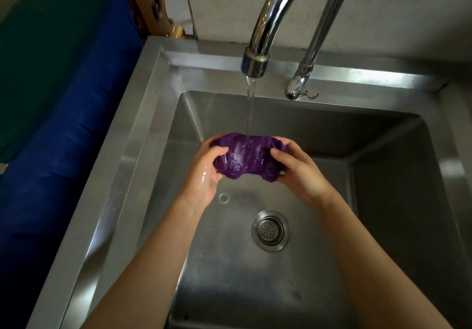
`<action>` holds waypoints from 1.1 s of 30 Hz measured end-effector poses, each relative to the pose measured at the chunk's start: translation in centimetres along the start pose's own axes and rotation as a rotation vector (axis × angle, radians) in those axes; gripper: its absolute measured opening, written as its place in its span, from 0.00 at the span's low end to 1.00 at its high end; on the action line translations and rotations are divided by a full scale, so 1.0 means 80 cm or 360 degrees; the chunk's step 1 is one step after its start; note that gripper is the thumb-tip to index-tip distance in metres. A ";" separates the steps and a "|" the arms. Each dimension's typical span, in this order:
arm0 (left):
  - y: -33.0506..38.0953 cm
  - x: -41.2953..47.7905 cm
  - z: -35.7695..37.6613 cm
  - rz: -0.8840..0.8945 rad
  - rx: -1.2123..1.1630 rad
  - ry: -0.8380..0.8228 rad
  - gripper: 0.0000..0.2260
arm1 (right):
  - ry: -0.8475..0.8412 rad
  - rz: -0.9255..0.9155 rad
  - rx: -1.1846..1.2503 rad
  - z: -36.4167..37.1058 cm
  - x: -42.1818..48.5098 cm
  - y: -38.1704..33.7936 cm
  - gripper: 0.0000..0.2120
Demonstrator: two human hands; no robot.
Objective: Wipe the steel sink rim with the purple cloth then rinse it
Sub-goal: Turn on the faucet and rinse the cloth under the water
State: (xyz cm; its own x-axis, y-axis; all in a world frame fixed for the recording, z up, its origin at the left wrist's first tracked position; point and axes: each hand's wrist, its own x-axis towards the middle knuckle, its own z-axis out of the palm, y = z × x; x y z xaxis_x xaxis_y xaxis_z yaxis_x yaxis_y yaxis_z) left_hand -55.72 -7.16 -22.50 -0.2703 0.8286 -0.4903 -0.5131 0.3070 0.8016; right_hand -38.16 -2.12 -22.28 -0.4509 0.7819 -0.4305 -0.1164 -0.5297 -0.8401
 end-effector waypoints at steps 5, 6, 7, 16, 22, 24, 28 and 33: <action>-0.002 -0.001 -0.003 0.0118 0.0212 0.0070 0.14 | 0.0362 -0.0166 -0.0370 0.005 0.007 0.006 0.08; -0.002 -0.001 -0.004 0.0147 0.0256 0.0093 0.14 | 0.0400 -0.0222 -0.0489 0.004 0.008 0.005 0.08; -0.003 -0.001 -0.005 0.0174 0.0293 0.0116 0.14 | 0.0433 -0.0279 -0.0600 0.003 0.010 0.004 0.08; -0.001 0.001 -0.007 0.0415 0.0585 0.0203 0.07 | 0.0533 -0.0506 -0.1107 0.001 0.012 0.006 0.12; -0.002 0.000 -0.013 0.0333 0.0289 0.0135 0.04 | 0.0459 -0.0385 -0.0642 0.025 0.011 0.007 0.09; -0.006 0.006 -0.006 0.0155 0.0058 0.0126 0.08 | 0.0415 -0.0358 -0.0488 0.044 0.013 0.005 0.07; -0.011 0.026 0.030 -0.0041 -0.0007 0.0222 0.22 | 0.0396 -0.0642 -0.0886 0.091 0.008 -0.001 0.11; -0.006 0.028 0.072 -0.0136 -0.0109 0.0040 0.19 | 0.0776 -0.0665 -0.1656 0.099 0.021 -0.034 0.18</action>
State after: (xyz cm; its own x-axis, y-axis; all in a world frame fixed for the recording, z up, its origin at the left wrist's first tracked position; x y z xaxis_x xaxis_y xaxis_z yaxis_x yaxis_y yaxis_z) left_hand -51.37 -2.76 -21.98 -0.2428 0.7886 -0.5650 -0.5894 0.3427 0.7316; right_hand -45.60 -1.98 -18.14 -0.1432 0.9887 0.0451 0.6916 0.1326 -0.7100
